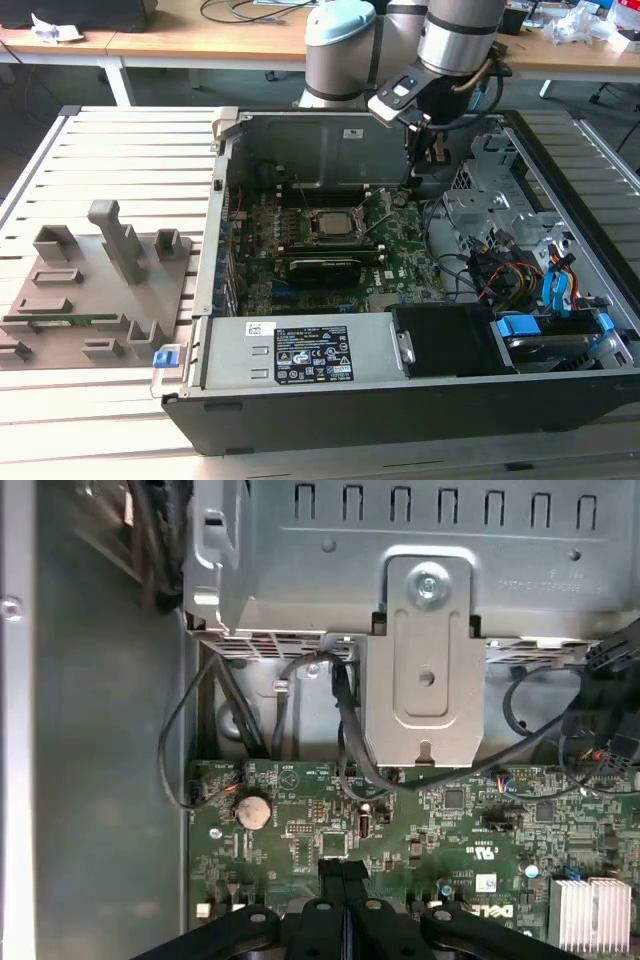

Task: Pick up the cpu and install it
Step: 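Close the cpu cover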

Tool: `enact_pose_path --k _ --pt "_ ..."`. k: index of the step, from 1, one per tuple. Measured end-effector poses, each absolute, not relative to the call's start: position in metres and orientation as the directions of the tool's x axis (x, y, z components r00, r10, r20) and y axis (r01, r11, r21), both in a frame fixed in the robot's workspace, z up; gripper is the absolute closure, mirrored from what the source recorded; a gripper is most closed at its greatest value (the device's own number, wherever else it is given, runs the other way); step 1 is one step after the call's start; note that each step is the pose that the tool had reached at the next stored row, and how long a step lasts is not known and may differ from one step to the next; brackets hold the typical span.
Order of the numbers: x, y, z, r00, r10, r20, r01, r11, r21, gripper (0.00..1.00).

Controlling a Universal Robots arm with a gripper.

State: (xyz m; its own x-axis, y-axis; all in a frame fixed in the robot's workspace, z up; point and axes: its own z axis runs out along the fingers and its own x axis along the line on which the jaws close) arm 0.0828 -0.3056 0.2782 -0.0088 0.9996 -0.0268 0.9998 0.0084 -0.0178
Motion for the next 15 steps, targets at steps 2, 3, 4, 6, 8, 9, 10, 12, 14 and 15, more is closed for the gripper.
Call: enact_pose_path --k 2,3,4,6,8,9,10,12,14,15 --pt "0.082 -0.312 0.271 -0.009 1.0 -0.027 1.0 0.009 -0.018 0.89" --pt "0.081 -0.313 0.266 -0.009 1.0 -0.027 1.0 0.009 -0.018 0.89" --pt "0.08 -0.313 0.262 -0.009 1.0 -0.027 1.0 0.009 -0.018 0.89" --pt "0.076 -0.313 0.253 -0.011 1.0 -0.027 1.0 0.01 -0.018 0.89" --pt "0.073 -0.313 0.248 -0.011 1.0 -0.027 1.0 0.011 -0.018 0.89" --pt "0.069 -0.313 0.248 -0.011 1.0 -0.027 1.0 0.011 -0.017 0.89" --pt "0.063 -0.313 0.248 -0.011 1.0 -0.027 1.0 0.011 -0.016 0.89" --pt "0.055 -0.313 0.248 -0.011 1.0 -0.027 1.0 0.011 -0.015 0.89" --pt "0.043 -0.313 0.248 -0.011 1.0 -0.027 1.0 0.011 -0.014 0.89" --pt "0.038 -0.313 0.248 -0.011 1.0 -0.027 1.0 0.011 -0.013 0.89"
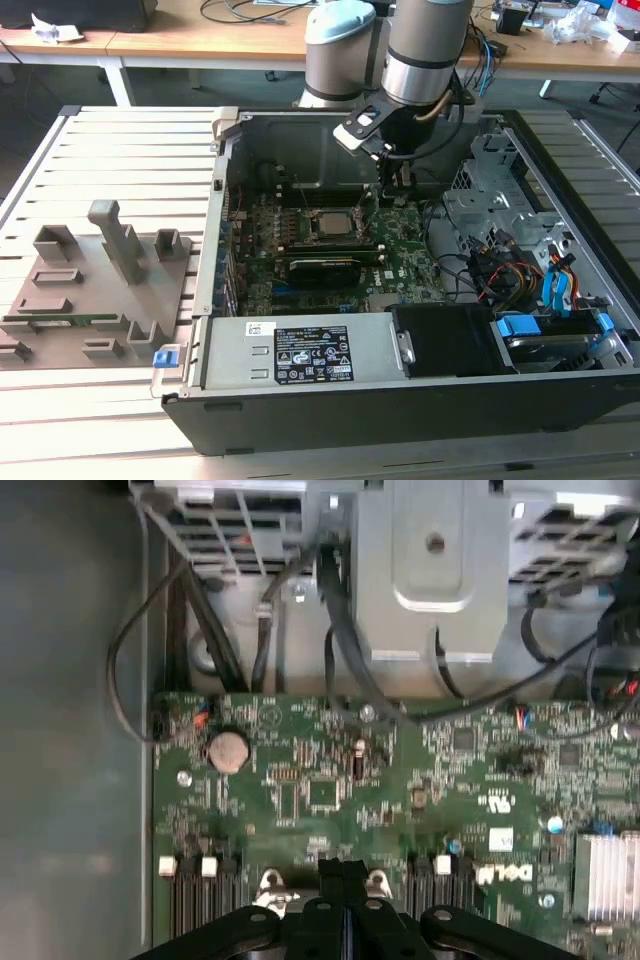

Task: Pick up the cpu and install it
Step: 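Close the cpu cover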

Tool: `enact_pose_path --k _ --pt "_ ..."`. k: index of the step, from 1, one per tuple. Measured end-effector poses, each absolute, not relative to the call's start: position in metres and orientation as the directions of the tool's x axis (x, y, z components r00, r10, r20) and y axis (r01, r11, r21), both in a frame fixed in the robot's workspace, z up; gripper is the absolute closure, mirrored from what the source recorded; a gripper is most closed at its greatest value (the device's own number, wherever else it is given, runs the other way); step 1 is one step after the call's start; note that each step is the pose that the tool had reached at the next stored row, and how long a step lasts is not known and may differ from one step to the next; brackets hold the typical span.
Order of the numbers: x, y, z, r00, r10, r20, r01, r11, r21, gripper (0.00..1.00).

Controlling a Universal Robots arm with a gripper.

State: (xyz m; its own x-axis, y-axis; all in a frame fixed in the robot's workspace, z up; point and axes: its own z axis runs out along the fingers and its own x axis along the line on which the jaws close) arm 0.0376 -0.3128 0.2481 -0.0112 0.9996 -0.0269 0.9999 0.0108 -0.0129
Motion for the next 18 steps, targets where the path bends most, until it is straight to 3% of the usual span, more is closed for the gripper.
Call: enact_pose_path --k 8,18 --pt "0.009 -0.313 0.246 -0.011 1.0 -0.027 1.0 0.011 -0.012 0.89" --pt "-0.039 -0.313 0.216 -0.013 1.0 -0.027 1.0 0.012 -0.011 0.89"
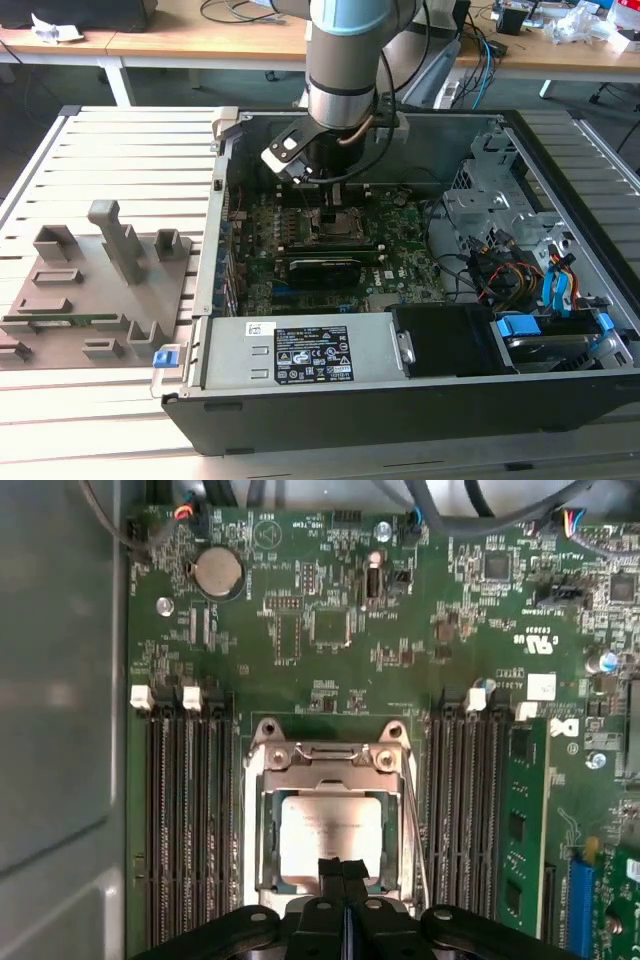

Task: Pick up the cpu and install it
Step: 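Close the cpu cover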

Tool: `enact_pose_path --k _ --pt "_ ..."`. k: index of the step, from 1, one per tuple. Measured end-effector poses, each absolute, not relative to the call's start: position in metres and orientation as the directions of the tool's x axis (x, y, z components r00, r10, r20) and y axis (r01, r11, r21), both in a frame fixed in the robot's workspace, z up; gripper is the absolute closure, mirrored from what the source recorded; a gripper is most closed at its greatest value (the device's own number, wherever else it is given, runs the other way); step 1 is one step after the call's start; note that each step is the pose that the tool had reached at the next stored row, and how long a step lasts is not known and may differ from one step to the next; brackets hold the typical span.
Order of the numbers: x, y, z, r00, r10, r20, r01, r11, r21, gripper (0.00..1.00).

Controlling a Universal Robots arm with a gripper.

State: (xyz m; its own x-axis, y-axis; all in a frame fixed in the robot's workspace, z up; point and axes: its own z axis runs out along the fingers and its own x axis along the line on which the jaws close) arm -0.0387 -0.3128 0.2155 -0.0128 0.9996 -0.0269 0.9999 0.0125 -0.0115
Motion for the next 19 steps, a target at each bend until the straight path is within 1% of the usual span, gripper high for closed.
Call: enact_pose_path --k 10,19 --pt "-0.0437 -0.3129 0.2048 -0.013 1.0 -0.028 1.0 0.013 -0.012 0.89" --pt "-0.0345 -0.3128 0.2095 -0.013 1.0 -0.028 1.0 0.013 -0.012 0.89"
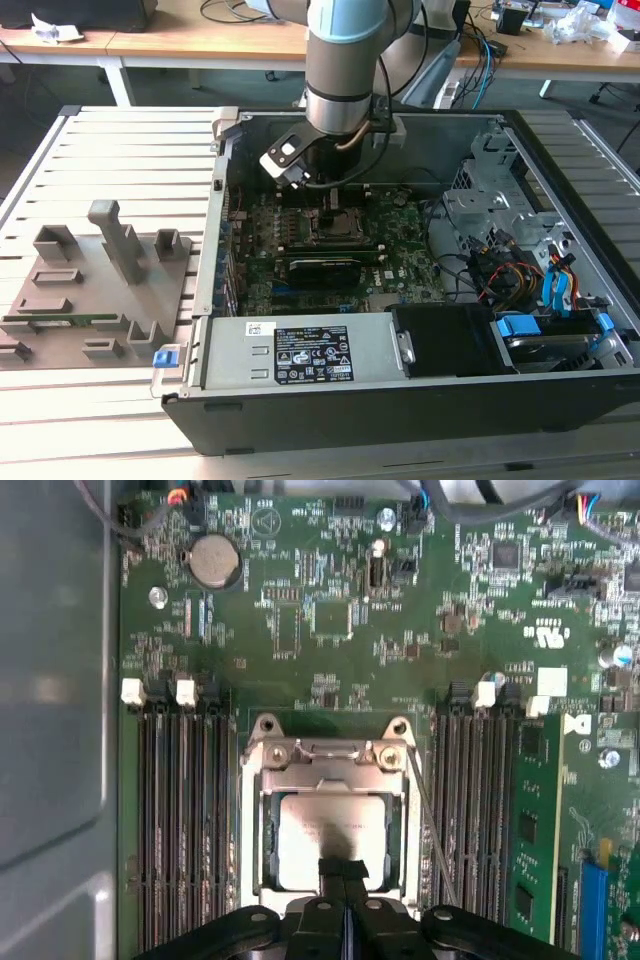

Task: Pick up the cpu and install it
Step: 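Close the cpu cover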

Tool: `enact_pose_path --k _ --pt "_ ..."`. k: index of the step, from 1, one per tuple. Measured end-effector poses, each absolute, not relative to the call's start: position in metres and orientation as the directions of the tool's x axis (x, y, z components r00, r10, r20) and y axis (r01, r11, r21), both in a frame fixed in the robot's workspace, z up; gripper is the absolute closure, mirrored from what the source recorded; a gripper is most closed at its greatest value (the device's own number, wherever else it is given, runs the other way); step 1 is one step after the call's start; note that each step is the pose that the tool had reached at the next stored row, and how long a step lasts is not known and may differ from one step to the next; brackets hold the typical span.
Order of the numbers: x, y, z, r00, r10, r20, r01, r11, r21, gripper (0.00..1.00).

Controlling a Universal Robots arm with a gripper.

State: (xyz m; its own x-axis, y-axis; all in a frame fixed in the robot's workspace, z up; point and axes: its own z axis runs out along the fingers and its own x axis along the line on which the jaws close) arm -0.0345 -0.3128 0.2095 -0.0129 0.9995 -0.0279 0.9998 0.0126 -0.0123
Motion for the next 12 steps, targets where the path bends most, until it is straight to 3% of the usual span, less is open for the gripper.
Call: enact_pose_path --k 12 --pt "-0.024 -0.313 0.251 -0.013 1.0 -0.028 1.0 0.012 -0.014 0.89"
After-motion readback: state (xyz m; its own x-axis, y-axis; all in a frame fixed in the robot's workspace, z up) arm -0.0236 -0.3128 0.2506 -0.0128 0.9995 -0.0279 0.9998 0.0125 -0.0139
